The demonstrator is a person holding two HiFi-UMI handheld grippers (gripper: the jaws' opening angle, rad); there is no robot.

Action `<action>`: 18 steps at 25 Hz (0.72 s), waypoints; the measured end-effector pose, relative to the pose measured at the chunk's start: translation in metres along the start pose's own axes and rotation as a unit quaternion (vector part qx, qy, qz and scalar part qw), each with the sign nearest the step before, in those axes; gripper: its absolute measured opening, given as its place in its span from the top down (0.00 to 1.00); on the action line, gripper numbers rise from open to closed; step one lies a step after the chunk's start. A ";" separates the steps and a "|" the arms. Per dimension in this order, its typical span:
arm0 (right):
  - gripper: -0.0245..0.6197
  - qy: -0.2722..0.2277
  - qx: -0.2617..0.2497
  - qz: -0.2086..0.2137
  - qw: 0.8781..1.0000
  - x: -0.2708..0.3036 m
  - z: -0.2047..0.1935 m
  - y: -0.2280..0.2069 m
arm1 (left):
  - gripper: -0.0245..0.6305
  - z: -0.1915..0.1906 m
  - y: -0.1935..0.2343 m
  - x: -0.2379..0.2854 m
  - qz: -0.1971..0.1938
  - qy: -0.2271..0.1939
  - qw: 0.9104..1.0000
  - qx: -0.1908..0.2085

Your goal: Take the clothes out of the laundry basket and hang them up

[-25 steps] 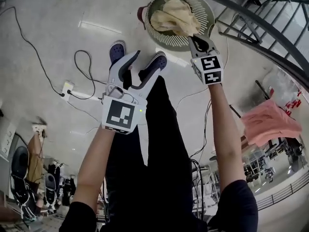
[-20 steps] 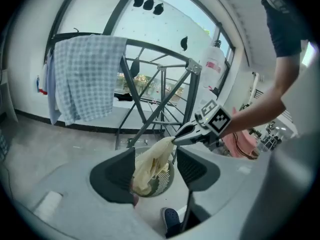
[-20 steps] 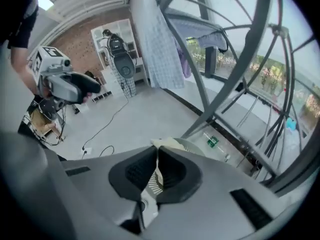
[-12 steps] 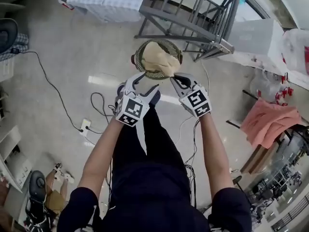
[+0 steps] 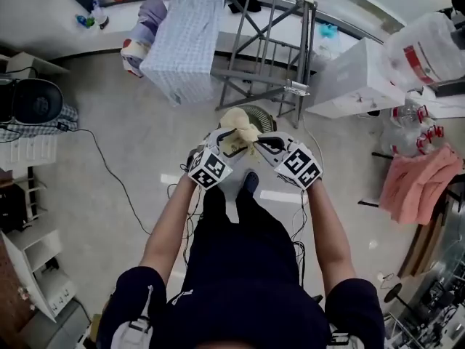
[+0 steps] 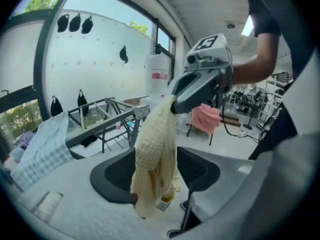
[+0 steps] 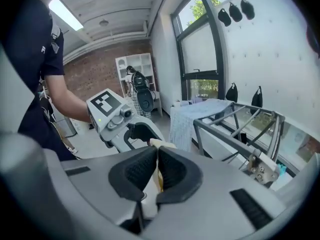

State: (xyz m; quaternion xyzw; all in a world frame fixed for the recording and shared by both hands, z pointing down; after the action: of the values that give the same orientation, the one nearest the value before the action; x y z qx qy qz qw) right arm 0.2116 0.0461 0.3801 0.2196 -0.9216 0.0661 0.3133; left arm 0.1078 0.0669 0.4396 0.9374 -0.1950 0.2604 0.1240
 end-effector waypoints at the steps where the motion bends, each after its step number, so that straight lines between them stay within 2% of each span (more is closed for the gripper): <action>1: 0.94 -0.007 -0.003 0.002 1.000 -0.005 0.008 0.002 | 0.57 0.004 -0.002 -0.003 -0.004 0.005 1.000 0.010; 3: 0.94 -0.017 -0.006 0.006 1.000 -0.014 0.019 0.008 | 0.57 0.013 -0.003 -0.009 -0.003 0.010 1.000 0.018; 7: 0.94 -0.032 -0.010 0.019 0.999 -0.027 0.034 0.012 | 0.58 0.027 0.000 -0.021 -0.015 0.006 1.000 0.007; 10: 0.94 -0.038 -0.015 0.025 0.999 -0.037 0.038 0.013 | 0.75 0.033 -0.007 -0.028 -0.034 -0.004 0.999 0.008; 13: 0.94 -0.045 -0.026 0.026 0.998 -0.042 0.043 0.015 | 0.86 0.036 -0.013 -0.034 -0.061 -0.017 0.998 -0.003; 18: 0.94 -0.065 -0.014 0.021 0.998 -0.047 0.050 0.014 | 0.90 0.045 -0.018 -0.047 -0.066 -0.025 0.997 -0.036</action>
State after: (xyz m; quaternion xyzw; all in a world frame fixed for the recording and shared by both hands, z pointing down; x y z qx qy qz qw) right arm 0.2110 0.0624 0.3120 0.1999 -0.9453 0.0451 0.2539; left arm 0.0978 0.0821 0.3745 0.9495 -0.1449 0.2206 0.1697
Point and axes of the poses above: the fingertips, and each gripper's own axes: x forward along the fingers, y to its left, z out of its top, the point moved 6 cm from there along -x, backward along the fingers, and after that the axes turned 13 degrees about -z, right-handed, at the moved point
